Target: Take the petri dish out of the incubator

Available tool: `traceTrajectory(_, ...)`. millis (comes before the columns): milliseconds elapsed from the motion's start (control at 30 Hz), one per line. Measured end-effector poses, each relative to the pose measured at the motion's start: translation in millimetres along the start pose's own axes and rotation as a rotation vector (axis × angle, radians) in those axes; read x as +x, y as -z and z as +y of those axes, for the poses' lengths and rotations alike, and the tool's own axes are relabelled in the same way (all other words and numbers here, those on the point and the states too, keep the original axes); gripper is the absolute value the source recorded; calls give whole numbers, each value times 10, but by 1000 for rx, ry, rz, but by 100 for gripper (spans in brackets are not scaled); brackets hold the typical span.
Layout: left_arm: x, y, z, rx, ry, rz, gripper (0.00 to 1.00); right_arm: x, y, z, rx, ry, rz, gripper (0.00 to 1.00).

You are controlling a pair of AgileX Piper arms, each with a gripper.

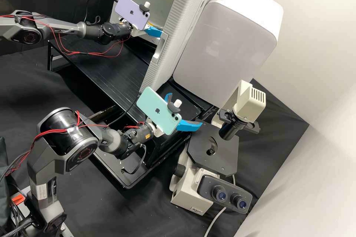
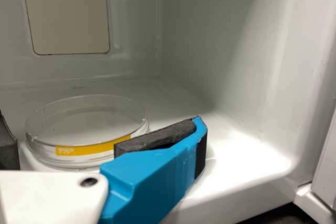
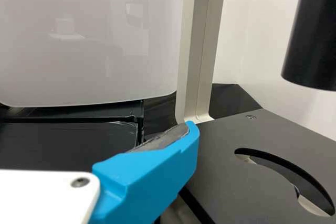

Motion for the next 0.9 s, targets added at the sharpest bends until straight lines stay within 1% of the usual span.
traceTrajectory(167,22,26,-56,14,-11,17,100,0,0,0,0,0,0,100)
traceTrajectory(367,22,28,-56,14,-12,18,100,0,0,0,0,0,0,100)
traceTrajectory(400,22,27,-55,16,-13,17,0,0,0,0,0,0,0,100)
traceTrajectory(567,22,26,-61,11,-17,13,0,0,0,0,0,0,0,100)
traceTrajectory(733,24,43,-73,16,-20,16,0,0,0,0,0,0,0,100)
traceTrajectory(800,27,55,-75,24,-22,18,0,0,0,0,0,0,0,100)
traceTrajectory(900,28,74,-69,23,-31,32,0,0,0,0,0,0,0,100)
